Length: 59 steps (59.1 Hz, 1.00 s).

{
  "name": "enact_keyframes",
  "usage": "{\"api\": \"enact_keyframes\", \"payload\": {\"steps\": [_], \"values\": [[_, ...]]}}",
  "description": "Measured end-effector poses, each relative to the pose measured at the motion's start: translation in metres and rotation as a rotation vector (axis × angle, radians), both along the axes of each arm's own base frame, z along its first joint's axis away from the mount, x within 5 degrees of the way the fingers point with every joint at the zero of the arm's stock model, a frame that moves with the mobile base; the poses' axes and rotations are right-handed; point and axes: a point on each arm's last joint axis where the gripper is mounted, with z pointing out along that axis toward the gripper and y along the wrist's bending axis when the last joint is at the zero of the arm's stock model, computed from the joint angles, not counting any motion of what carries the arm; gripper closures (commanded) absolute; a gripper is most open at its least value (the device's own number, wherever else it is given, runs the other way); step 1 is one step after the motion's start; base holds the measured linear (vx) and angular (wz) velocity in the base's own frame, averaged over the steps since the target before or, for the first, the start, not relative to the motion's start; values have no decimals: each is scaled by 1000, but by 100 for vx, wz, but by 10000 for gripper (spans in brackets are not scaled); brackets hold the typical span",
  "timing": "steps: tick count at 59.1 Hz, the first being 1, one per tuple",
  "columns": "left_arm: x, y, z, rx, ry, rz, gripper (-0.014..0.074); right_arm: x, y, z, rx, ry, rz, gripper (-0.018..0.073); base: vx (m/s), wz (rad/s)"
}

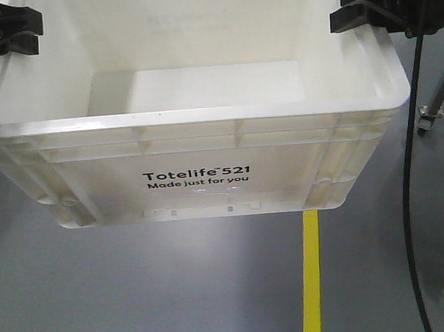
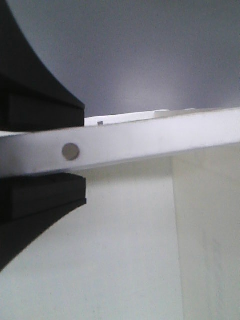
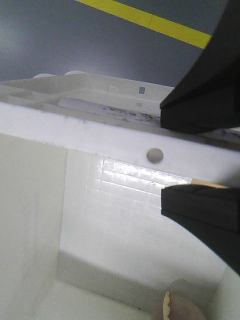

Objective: Place moving items into box and shelve
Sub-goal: 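Hold the white tote by its rims with both grippers while driving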

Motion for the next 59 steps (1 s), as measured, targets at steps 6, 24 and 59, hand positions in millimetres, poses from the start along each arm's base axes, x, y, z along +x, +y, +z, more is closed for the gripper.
{"api": "enact_keyframes", "payload": {"steps": [6,24,59], "values": [[0,0,0,0,0,0,613,0,0,0,0,0,0,572,62,-1],[0,0,0,0,0,0,613,0,0,0,0,0,0,572,62,-3],[0,0,0,2,0,0,613,0,0,0,1,0,0,572,62,-5]]}}
